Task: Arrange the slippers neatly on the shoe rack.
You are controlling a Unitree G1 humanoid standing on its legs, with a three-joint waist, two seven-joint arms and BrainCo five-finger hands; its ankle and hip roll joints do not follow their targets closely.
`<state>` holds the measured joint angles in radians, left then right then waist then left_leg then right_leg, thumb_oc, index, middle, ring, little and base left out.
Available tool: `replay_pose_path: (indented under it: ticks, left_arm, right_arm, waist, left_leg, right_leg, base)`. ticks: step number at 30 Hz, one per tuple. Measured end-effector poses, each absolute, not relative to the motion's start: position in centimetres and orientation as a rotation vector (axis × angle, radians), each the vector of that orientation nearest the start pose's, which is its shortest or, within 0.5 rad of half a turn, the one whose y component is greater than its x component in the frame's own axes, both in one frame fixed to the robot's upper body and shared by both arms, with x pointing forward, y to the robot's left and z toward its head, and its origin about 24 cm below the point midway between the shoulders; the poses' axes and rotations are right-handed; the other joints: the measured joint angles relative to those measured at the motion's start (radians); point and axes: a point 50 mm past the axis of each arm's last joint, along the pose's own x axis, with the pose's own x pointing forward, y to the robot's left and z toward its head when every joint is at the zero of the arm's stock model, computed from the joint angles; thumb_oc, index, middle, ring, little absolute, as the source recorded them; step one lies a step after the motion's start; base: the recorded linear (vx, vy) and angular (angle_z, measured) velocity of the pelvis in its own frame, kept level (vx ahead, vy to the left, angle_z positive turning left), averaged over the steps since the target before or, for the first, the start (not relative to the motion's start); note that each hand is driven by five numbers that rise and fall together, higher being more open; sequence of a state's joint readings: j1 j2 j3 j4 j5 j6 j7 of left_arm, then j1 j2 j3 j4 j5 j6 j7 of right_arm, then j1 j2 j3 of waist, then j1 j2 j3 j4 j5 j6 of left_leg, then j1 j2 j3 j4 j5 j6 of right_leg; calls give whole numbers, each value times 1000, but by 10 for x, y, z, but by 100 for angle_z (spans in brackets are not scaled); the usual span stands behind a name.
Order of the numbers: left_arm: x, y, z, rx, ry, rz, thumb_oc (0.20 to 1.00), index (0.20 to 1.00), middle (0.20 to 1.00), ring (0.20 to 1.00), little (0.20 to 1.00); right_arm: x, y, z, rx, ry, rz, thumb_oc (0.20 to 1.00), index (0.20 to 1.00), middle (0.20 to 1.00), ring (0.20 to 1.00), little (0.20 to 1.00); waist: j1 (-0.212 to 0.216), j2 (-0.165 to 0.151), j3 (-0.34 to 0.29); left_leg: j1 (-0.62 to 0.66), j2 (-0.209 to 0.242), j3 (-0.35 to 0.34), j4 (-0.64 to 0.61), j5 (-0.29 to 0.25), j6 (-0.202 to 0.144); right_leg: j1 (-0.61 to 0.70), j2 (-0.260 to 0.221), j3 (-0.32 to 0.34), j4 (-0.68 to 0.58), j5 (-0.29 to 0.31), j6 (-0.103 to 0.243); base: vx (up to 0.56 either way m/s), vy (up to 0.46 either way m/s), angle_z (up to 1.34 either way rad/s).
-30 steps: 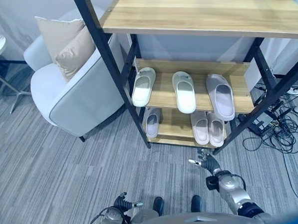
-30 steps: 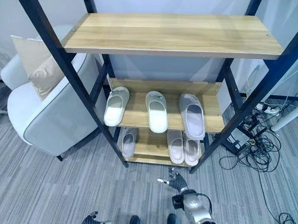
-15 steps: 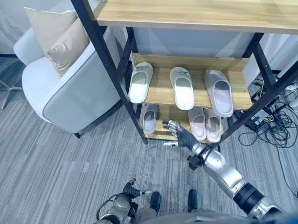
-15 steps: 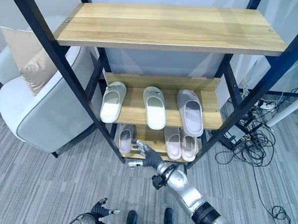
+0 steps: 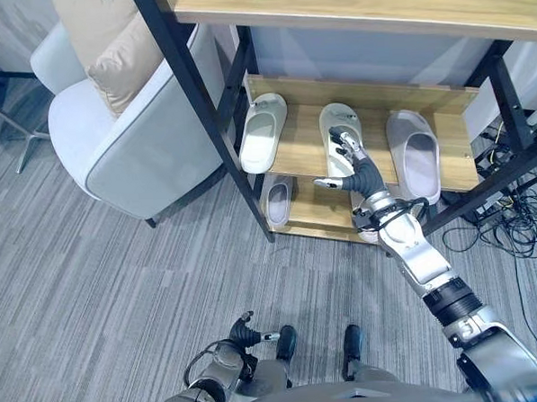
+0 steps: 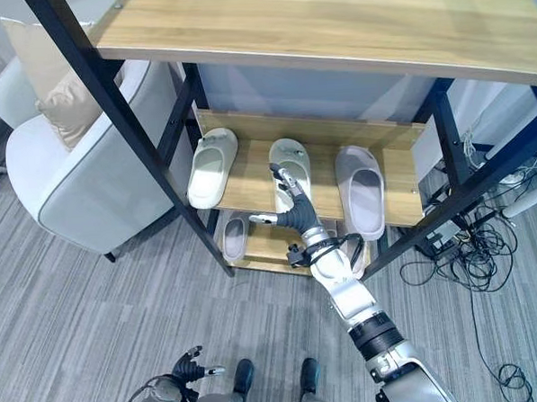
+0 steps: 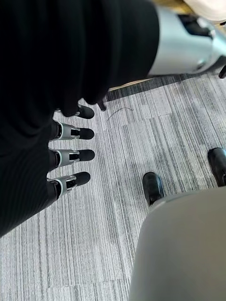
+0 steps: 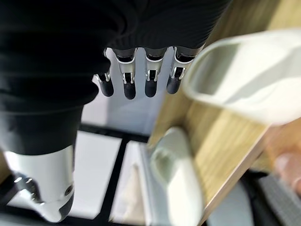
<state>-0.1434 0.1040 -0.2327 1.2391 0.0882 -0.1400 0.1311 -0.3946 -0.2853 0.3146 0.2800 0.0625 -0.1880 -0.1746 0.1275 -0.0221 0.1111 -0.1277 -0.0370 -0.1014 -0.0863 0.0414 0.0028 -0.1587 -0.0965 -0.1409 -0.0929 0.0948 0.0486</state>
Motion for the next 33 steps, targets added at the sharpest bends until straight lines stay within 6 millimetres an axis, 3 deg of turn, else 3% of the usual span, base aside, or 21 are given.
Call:
replay_pose_path:
  ticks: [4,12,20,25,33]
  left_arm:
    - [159,168,-148,385,925,-103,1000,1000,1000,1000,1000]
    - [162,167,-147,392,911,-87,1000,1000,1000,1000,1000]
    - [168,162,-144,385,884,-89,1000,1000,1000,1000,1000]
    - [184,159,-137,363,839,-80,1000,1000,1000,1000,1000]
    - [187,158,-136,355,825,-75,1000,1000,1000,1000,1000]
  right_arm:
    - [324,-152,82,-181,-205,-73,1000,1000,1000,1000,1000]
    - [323,-181,84,-147,-206,-278,1000,1000,1000,1000,1000]
    - [326,-182,70,-114,-137,-309,1000,1000,1000,1000,1000]
    - [349,-171,112,7,-265,-338,1000,1000,1000,1000,1000]
    - [354,-170,122,96,-277,-356,1000,1000,1000,1000,1000]
  waist:
    - [1,-1,14]
    - [3,1,24]
    - [32,6,29]
    - [32,-13,85]
    - [56,-1,92]
  left_leg:
    - [-32,-6,-2,1,6,5]
    - [-55,-17,-16,1,8,8]
    - [-98,-18,-21,11,11,7]
    - [-168,-26,-20,38,13,6]
    - [-170,-28,-22,38,13,6]
  right_leg:
    - [-30,-6,-2,0,5,6]
    - [-46,-14,-12,0,5,8]
    - [-82,-14,-17,0,7,8]
    - [-140,-19,-15,0,22,7]
    - [-142,-23,-16,0,22,8]
  base:
    - [-19,49,3]
    - [-4,35,5]
    - [-7,28,1]
    - [-8,38,2]
    - [0,4,0]
